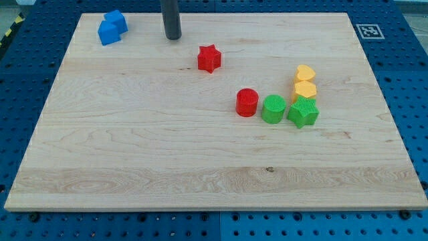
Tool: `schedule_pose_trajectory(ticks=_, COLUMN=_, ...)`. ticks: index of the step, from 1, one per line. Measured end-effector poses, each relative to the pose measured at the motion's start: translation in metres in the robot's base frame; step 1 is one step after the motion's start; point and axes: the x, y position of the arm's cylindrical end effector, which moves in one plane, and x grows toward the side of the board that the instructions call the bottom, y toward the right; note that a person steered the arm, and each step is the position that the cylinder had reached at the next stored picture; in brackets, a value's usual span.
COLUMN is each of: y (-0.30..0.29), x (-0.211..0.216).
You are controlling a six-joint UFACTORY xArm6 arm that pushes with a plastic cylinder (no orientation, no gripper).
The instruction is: Move the red star above the red circle
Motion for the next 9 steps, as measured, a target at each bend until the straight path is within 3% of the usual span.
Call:
schedule_pose_trajectory(ticks=3, y=0.060, x=0.056)
schedule_pose_trajectory(ticks=8, y=0.089, x=0.078)
schedule_pose_trajectory(ticks=9, y=0.059, x=0.066)
